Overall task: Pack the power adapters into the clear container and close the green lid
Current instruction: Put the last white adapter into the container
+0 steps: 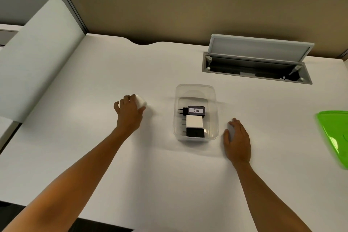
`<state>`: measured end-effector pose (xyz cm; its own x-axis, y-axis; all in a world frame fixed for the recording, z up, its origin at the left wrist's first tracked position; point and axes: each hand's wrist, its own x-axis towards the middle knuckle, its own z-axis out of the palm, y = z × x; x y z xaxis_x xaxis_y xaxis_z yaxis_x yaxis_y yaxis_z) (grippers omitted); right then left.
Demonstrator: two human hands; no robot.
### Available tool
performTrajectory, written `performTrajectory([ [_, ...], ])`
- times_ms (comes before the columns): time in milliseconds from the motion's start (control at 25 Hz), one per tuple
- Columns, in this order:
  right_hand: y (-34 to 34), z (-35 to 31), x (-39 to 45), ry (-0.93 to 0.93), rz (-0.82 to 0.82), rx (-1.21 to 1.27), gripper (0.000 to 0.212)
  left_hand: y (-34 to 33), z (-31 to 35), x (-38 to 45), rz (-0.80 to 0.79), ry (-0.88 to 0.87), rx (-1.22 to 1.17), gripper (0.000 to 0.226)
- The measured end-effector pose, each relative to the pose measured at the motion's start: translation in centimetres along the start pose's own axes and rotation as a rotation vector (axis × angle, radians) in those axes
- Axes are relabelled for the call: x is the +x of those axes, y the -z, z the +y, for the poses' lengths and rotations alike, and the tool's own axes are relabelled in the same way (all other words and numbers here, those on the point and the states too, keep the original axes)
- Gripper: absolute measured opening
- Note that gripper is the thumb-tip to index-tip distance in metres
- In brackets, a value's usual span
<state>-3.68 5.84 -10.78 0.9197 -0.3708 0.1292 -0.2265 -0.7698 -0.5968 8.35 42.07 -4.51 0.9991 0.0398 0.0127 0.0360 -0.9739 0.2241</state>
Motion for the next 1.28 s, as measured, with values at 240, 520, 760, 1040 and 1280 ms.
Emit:
performTrajectory([
  [240,0.1,0.3,0.0,-0.008,0.0,0.017,0.041,2.6,9.9,1.1,0.12,-0.477,-0.22,0.059],
  [520,0.0,0.3,-0.1,-0.033,-0.019,0.012,0.044,-1.3,16.3,3.0,-0.085,-0.625,-0.039,0.063],
  [760,0.0,0.4,-0.1,-0.033,-0.014,0.022,0.043,-3.5,16.1,3.2,-0.164,-0.594,0.016,0.069],
  [1040,-0.1,0.3,-0.1,-0.047,-0.025,0.034,0.044,-3.2,16.2,3.0,-0.209,-0.565,-0.029,0.059],
  [1280,-0.1,0.5,0.1,-0.046,-0.028,0.027,0.045,-3.1,16.3,3.2,-0.245,-0.565,-0.089,0.032],
])
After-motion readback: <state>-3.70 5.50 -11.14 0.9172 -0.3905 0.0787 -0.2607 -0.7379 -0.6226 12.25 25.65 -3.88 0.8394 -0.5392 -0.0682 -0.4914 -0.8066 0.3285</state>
